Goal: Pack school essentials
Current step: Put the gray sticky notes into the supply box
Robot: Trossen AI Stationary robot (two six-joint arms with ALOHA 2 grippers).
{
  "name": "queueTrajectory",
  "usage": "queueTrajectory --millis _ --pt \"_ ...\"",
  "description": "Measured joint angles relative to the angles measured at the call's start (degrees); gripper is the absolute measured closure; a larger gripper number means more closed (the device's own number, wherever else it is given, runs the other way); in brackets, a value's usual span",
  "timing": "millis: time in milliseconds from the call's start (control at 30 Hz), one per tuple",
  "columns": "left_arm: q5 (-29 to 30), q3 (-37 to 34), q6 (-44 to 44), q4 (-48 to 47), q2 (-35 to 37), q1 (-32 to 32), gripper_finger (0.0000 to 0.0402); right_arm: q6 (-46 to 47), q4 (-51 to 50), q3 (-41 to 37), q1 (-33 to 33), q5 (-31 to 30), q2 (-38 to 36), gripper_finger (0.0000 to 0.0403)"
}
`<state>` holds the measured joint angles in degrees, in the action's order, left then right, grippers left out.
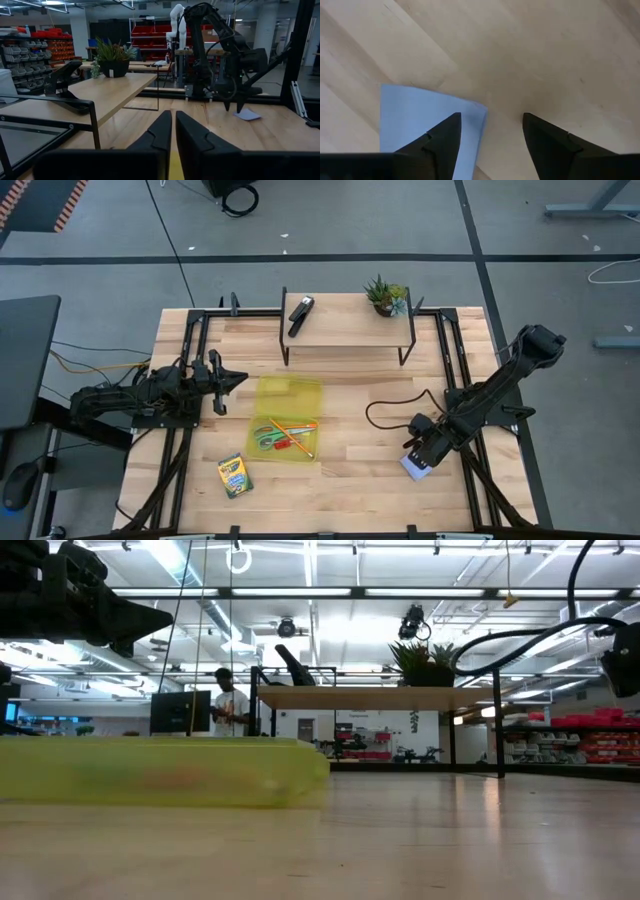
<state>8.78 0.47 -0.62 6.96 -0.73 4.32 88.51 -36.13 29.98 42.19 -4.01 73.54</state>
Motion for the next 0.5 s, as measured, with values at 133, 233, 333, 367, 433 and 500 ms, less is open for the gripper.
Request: queueTrajectory --millis 133,233,333,367,433,500 --pt "-0.02 0.0 0.0 0.02 0.0 0.0 0.0366 -0.85 1.41 0.15 0.0 -0.03 1.84 0.0196" --pt "-0.01 0.0 0.0 0.01 -0.01 0.0 0.0371 -1.99 1.16 0.57 0.0 0.02 3.64 0.0208" --pt "-0.02 -0.02 0.0 0.02 0.0 0.0 0.0374 -2.8 0.32 0.87 0.0 0.27 4.45 0.0224" --pt "-0.02 -0.02 0.0 0.0 0.0 0.0 0.0376 -2.8 0.22 0.87 0.0 0.36 4.46 0.023" --pt "-0.01 0.0 0.0 0.01 0.0 0.0 0.0376 -2.9 0.13 0.85 0.0 0.41 4.18 0.0245" --pt "-0.02 0.0 0.0 0.0 0.0 0.0 0.0375 -3.04 0.05 0.79 0.0 0.44 3.88 0.0261"
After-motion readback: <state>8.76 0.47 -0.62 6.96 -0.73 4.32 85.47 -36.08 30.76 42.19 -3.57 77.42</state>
